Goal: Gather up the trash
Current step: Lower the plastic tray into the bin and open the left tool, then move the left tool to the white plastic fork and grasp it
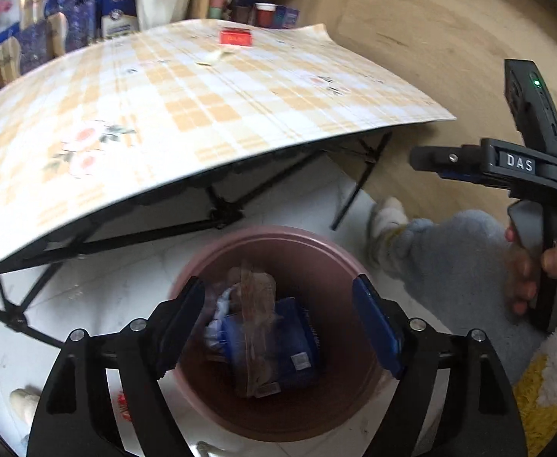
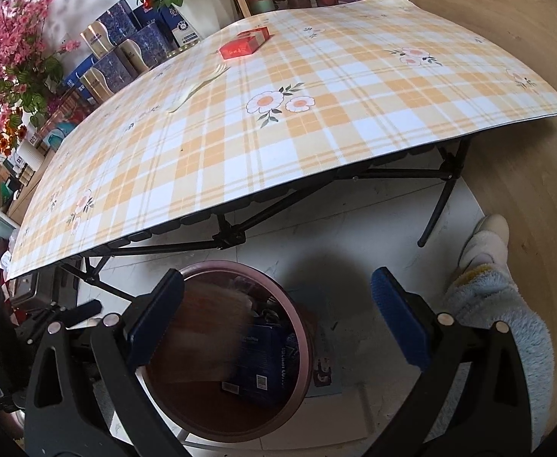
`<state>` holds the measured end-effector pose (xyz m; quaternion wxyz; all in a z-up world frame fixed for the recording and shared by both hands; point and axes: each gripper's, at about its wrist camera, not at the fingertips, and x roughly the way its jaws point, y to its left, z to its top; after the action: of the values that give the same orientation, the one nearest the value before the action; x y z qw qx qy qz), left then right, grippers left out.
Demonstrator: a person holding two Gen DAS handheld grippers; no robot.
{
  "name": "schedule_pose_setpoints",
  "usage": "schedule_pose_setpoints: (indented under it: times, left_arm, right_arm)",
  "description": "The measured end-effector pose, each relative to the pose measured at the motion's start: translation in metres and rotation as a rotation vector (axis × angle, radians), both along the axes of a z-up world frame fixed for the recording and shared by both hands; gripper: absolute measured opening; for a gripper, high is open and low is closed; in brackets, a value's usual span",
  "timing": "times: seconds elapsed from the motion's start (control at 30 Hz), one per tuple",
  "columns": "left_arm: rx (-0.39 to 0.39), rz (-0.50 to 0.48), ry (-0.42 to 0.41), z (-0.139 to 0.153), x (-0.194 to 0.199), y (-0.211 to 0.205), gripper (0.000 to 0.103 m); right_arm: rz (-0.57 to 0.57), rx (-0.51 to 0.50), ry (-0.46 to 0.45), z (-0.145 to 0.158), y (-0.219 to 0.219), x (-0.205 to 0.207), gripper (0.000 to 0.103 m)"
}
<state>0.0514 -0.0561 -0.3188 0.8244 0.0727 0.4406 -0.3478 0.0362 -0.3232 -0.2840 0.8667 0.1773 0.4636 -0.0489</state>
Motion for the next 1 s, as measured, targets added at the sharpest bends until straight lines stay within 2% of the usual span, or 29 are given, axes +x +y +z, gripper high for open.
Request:
schedule_pose_setpoints:
  times: [0.07,0.23,0.37,0.7,0.8,1.0]
  left_arm:
    - [0.02,0.048,-0.036,0.004,-0.001,0.006,0.09]
    - [0.033,0.145,-0.081,0.011,0.005,0.018,0.096]
    - [0.031,0.189,-0.07,0.011,0.011,0.024,0.096]
    - [0.032,0.226,-0.084,0.013,0.01,0.033,0.096]
    - [0.059,0.255,-0.116,0.017,0.008,0.034,0.096]
    - [0.066,0.241,-0.181,0.038,0.009,0.034,0.096]
  right_arm:
    - [-0.001,0.001,0.005,-0.001,0.0,0.001,0.097]
    - [0.012,-0.006,0.01,-0.002,0.002,0.002,0.097]
    - [0.016,-0.008,0.013,-0.002,0.003,0.002,0.097]
    - [0.023,-0.004,0.017,-0.004,0.004,0.003,0.097]
    - [0.027,0.0,0.014,-0.003,0.004,0.005,0.097]
    - [0.01,0.003,-0.01,0.005,-0.005,0.012,0.097]
